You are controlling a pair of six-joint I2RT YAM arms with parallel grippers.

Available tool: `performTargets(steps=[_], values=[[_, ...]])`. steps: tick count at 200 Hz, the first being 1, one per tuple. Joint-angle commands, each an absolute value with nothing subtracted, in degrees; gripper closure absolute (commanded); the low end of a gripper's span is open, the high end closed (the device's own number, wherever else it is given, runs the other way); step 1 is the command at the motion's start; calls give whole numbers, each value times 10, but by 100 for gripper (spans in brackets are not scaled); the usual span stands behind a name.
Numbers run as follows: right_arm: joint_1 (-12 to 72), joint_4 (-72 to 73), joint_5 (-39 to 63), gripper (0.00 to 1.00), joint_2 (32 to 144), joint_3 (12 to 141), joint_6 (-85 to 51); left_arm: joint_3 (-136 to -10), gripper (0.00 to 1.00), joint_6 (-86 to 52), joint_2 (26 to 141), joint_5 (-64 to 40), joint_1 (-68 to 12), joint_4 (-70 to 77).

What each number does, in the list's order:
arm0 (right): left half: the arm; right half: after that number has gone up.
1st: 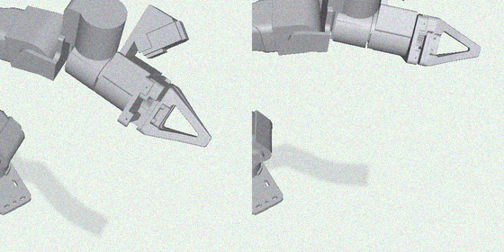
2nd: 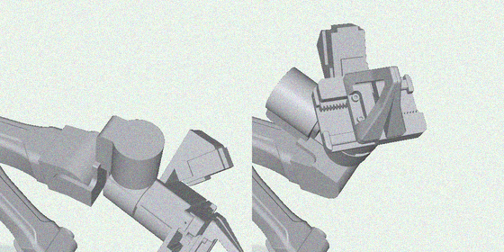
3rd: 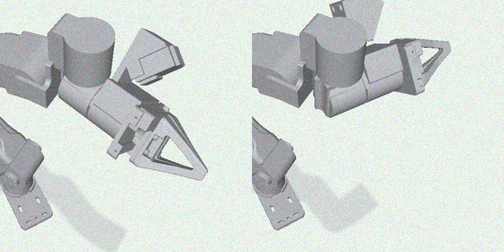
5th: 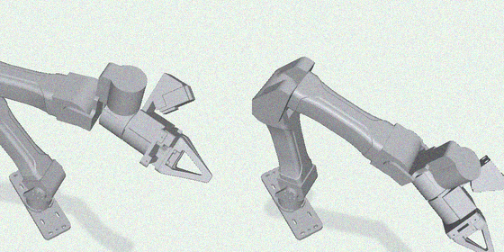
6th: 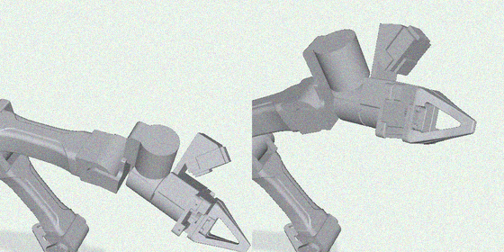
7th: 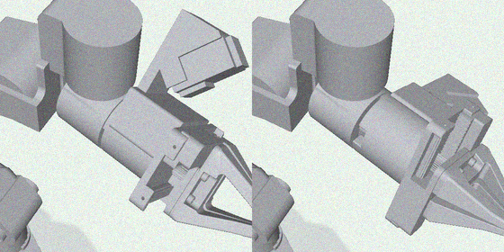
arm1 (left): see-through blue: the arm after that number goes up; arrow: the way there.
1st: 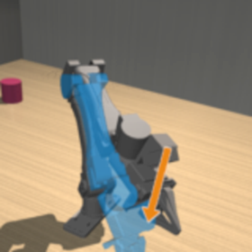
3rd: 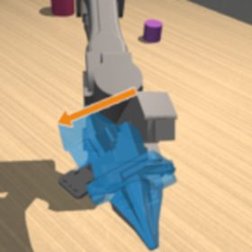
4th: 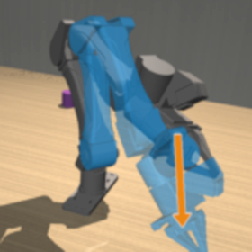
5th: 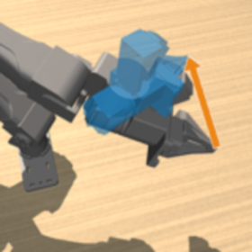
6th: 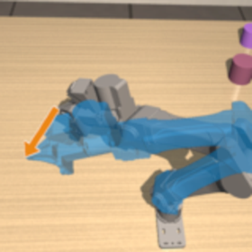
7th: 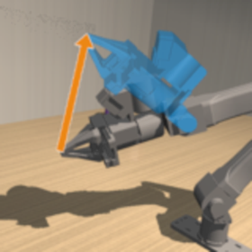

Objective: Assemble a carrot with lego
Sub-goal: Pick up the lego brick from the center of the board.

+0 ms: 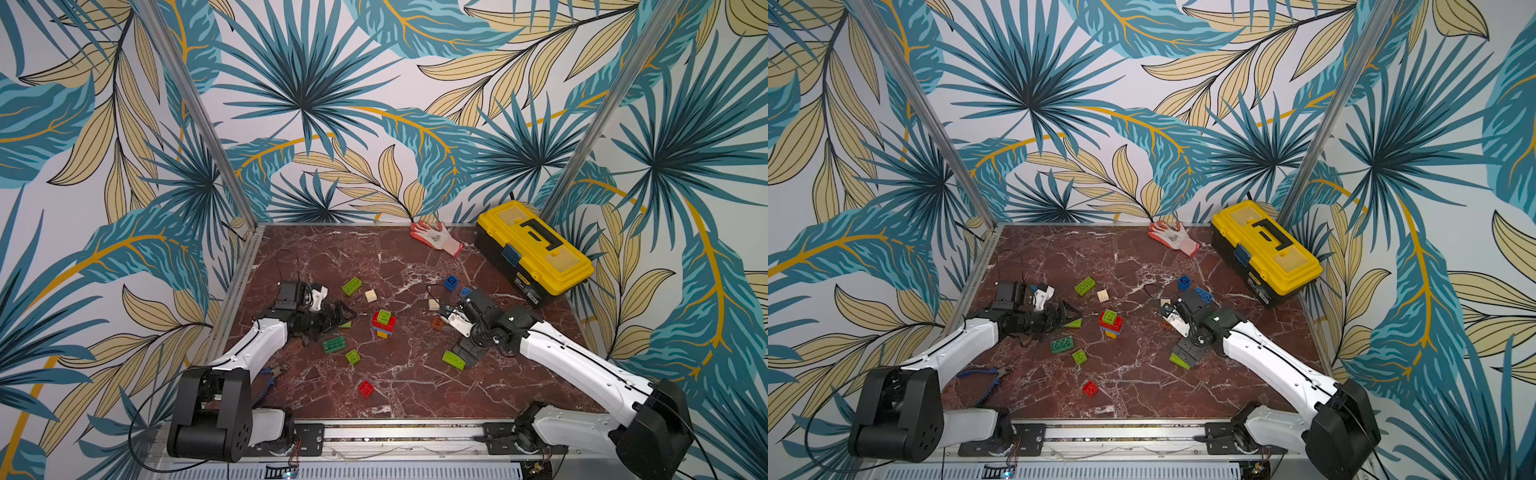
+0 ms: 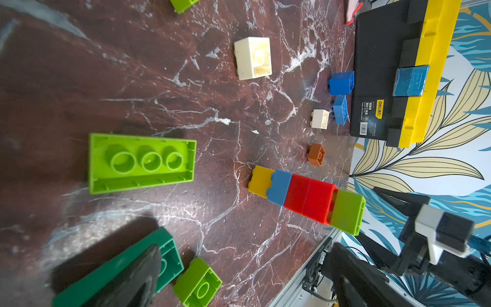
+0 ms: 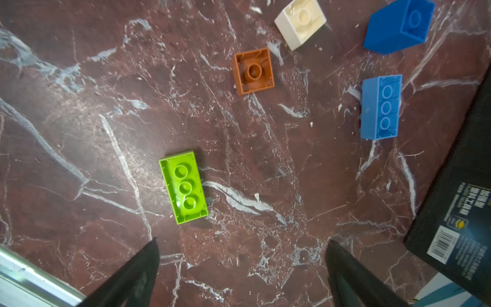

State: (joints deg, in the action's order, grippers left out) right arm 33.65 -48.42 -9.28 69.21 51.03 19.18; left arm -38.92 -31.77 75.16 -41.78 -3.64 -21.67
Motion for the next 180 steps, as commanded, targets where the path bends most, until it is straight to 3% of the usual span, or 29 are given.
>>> performTargets(steps=[1, 60, 180], values=[[320, -460, -10, 11, 716, 497, 209, -399, 1, -316, 740, -431, -32, -204], [311, -453, 92, 22, 816, 497, 250, -396, 1, -317, 732, -436, -24, -203], [311, -455, 65, 32, 916, 503, 236, -394, 1, -320, 733, -442, -20, -197]])
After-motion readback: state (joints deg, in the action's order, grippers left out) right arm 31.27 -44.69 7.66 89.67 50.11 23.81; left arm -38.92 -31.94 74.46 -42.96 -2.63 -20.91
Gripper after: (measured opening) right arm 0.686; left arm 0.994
